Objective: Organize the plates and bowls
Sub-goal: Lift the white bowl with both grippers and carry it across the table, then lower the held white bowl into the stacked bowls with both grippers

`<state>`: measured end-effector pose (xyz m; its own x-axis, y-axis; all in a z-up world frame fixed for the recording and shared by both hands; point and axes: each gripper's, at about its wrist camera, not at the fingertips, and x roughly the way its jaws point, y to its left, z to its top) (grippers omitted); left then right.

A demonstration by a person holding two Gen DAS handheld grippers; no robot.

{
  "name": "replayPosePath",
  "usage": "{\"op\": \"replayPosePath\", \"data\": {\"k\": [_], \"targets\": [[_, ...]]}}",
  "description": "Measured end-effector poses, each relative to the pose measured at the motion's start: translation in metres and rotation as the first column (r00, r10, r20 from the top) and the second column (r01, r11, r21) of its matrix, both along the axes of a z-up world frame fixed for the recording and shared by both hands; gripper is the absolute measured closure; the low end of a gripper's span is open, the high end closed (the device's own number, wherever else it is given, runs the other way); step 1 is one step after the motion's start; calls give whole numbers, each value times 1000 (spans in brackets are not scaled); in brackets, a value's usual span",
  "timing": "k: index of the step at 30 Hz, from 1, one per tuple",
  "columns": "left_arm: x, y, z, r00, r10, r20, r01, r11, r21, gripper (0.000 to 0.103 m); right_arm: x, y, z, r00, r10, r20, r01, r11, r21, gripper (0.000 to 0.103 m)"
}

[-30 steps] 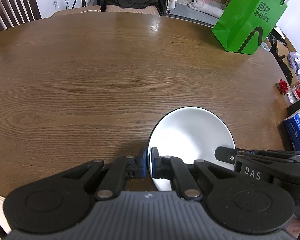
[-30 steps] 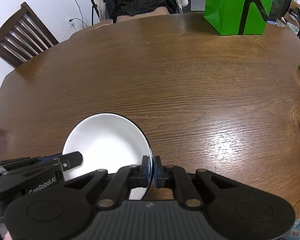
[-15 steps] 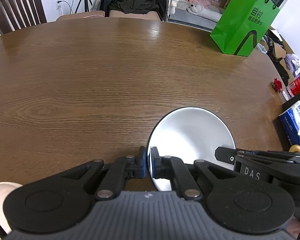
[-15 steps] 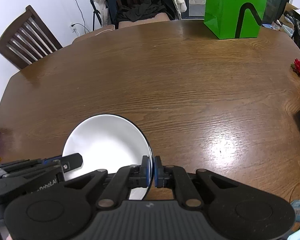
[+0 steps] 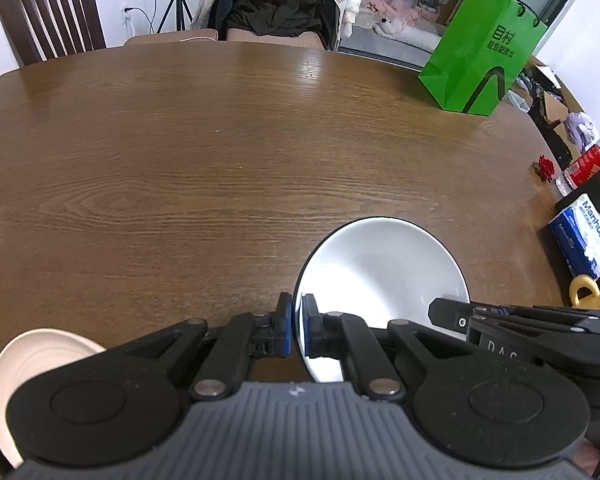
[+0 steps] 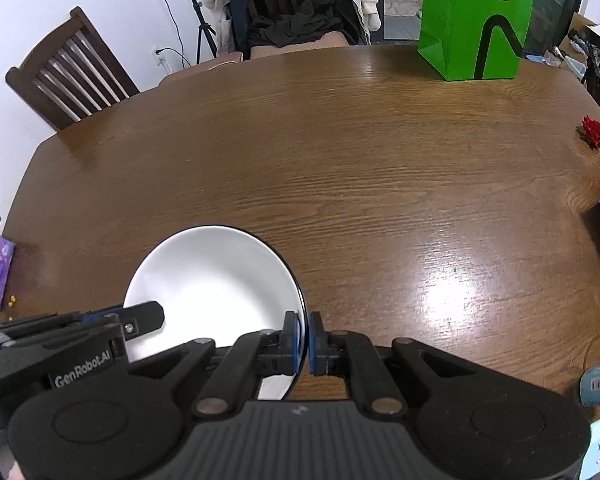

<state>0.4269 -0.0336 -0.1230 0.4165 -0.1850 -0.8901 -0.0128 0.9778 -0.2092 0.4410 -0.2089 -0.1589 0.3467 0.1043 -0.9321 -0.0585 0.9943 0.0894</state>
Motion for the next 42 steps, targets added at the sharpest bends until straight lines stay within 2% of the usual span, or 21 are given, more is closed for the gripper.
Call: {"op": "replayPosePath", "data": {"k": [21,42], "targets": [[-52,3,17,999,-33,24,33,999,12,97,-57,7,17,1000,-22,22,22,1000,8,98],[-80,-13,20,992,-127,20,127,992,25,97,-94,-6,20,996,-87,32,87,996,10,98]]}}
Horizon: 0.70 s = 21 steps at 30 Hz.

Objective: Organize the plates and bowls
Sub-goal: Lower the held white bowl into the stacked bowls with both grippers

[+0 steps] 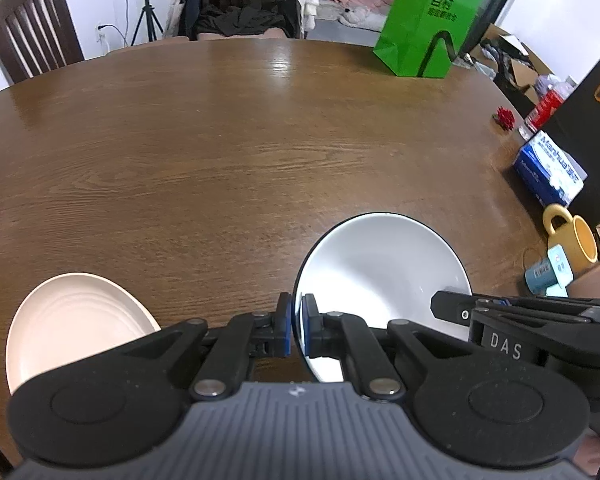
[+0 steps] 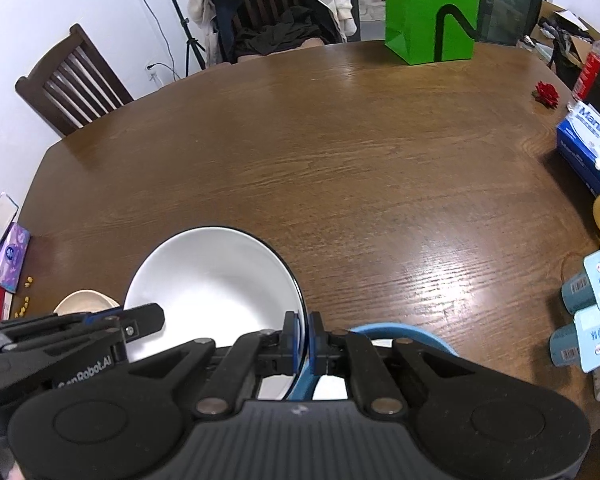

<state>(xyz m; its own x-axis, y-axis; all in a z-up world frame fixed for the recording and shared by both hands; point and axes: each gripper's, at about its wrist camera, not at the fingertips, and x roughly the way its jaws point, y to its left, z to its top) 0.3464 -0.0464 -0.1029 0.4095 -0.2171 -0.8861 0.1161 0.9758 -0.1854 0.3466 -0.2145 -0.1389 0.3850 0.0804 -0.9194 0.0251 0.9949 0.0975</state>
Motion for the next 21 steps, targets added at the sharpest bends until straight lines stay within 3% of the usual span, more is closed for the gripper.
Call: {"op": "replayPosePath", "data": {"k": [21], "targets": [[-8,-44,-12,990,-138,-29,138,990,0,97,-32,-49,-10,992,-126,-6,126,992,7,98]]}}
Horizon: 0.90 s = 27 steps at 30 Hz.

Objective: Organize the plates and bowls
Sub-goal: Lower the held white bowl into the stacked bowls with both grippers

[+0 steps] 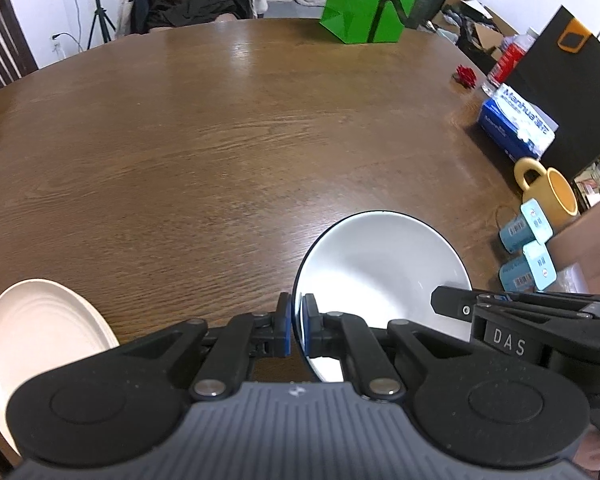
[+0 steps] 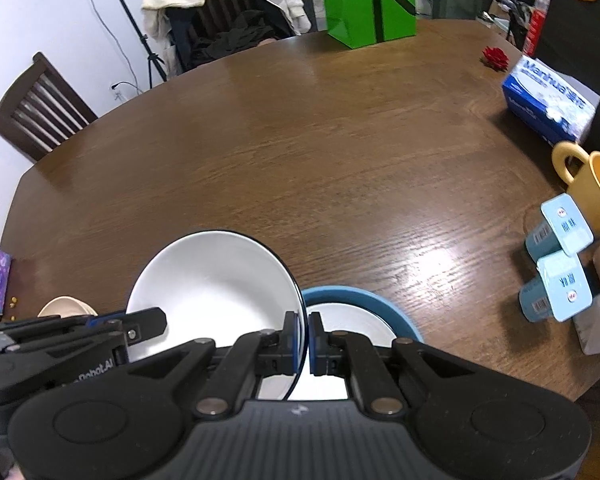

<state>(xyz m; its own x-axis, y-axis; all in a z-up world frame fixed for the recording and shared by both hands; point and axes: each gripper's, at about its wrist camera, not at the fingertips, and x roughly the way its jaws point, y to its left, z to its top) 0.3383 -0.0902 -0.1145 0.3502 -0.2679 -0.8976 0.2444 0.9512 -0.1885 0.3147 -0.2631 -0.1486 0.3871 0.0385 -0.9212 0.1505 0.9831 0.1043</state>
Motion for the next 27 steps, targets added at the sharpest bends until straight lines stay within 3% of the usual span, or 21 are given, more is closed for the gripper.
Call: {"op": "replayPosePath", "data": {"k": [27], "targets": [[-8,-49,-23,992,-115,-42,116,993,23,97,-20,-51,-23,995,-88,-42,88,996,6,98]]}}
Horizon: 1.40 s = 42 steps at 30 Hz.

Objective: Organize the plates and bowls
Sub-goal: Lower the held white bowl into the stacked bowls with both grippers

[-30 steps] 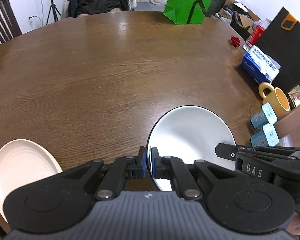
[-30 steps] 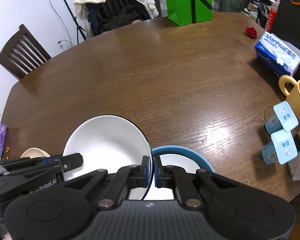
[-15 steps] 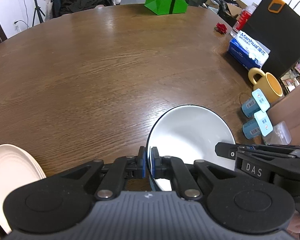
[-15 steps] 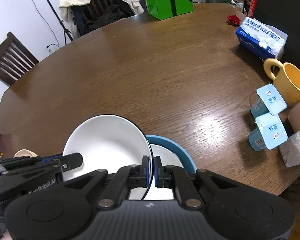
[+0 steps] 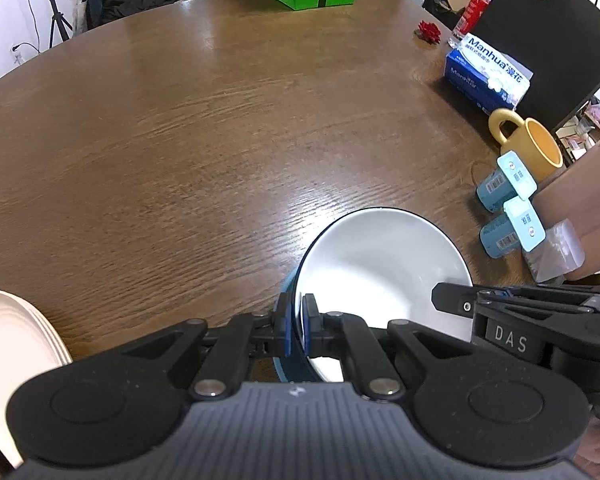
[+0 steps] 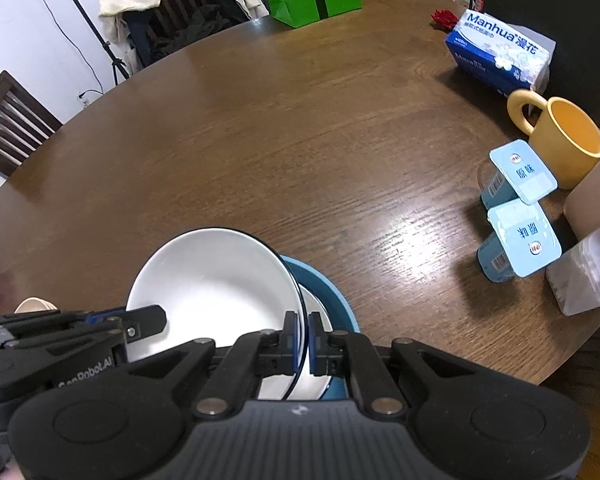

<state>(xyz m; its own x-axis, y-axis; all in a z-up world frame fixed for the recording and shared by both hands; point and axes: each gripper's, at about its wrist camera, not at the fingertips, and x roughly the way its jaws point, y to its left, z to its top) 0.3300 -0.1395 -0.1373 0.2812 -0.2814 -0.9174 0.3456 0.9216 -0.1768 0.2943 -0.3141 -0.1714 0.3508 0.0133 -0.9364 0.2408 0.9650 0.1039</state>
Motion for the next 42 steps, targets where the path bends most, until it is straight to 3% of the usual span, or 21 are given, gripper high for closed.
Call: {"op": "replayPosePath", "data": {"k": [42], "targets": [[-5,-14,-26,998,-62,-8,62,996,59,96,-3,2,-24,998,18,-54,-20,999,-45,98]]}}
